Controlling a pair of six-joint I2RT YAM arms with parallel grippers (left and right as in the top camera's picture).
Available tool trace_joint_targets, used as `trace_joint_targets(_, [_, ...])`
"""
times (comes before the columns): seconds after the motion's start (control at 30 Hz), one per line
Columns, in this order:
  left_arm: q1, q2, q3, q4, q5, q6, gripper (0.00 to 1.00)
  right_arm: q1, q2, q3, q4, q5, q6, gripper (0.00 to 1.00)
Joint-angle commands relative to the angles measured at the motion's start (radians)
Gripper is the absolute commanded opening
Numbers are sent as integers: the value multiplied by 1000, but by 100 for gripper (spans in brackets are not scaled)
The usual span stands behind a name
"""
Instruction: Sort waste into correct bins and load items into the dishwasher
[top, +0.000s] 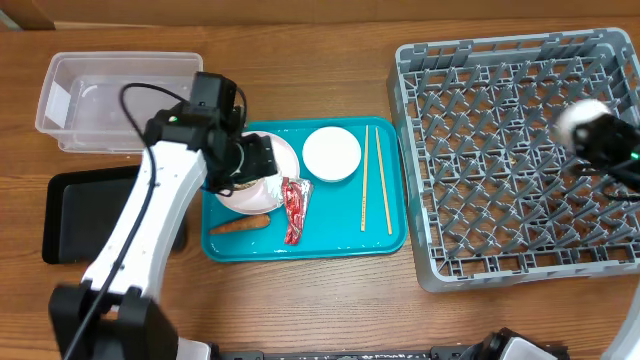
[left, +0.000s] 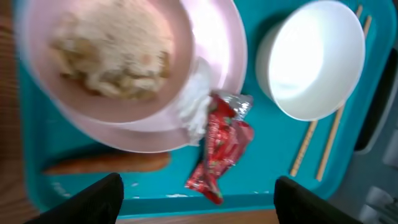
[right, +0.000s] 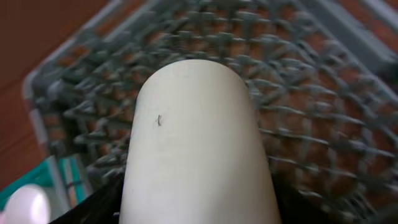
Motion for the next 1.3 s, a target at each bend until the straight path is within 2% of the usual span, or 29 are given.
trace_joint_targets(0.0, [2, -57, 9, 2, -125, 11, 80, -72, 59, 20, -23, 148, 73, 25])
trace_joint_targets(0.23, [2, -66, 9, 3, -121, 11, 81, -99, 219, 19, -119, 184, 91, 26])
trace_joint_targets(0.53, [2, -66, 9, -7, -121, 11, 81, -99, 369, 19, -121, 271, 132, 27])
trace_joint_targets(0.57, [2, -66, 9, -7, -114, 11, 81, -99, 381, 19, -128, 265, 132, 42])
trace_joint_targets(0.6, [2, -66, 9, -6, -113, 11, 82, -99, 384, 19, -130, 259, 132, 62])
trace_joint_targets(0.67, [2, -66, 9, -6, -108, 11, 86, -99, 384, 20, -131, 229, 132, 80])
trace_joint_targets(0.7, [1, -66, 9, -6, -104, 11, 87, -99, 384, 25, -135, 209, 132, 84])
trace_joint_targets(0.77, [2, -66, 9, -2, -95, 11, 89, -99, 383, 40, -154, 182, 132, 87])
trace_joint_targets(0.87, [2, -66, 9, -1, -95, 11, 100, -99, 382, 89, -183, 157, 132, 89])
trace_joint_targets(1.0, [2, -66, 9, 10, -94, 11, 100, -95, 376, 198, -230, 35, 109, 92])
trace_joint_targets(1.13, [2, -66, 8, 12, -95, 11, 100, -58, 346, 280, -235, -235, 25, 95])
trace_joint_targets(1.2, [2, -66, 8, 13, -95, 10, 100, 19, 317, 295, -200, -349, -31, 100])
trace_joint_targets(1.27, [2, -66, 8, 12, -96, 10, 100, 106, 306, 295, -163, -385, -61, 100])
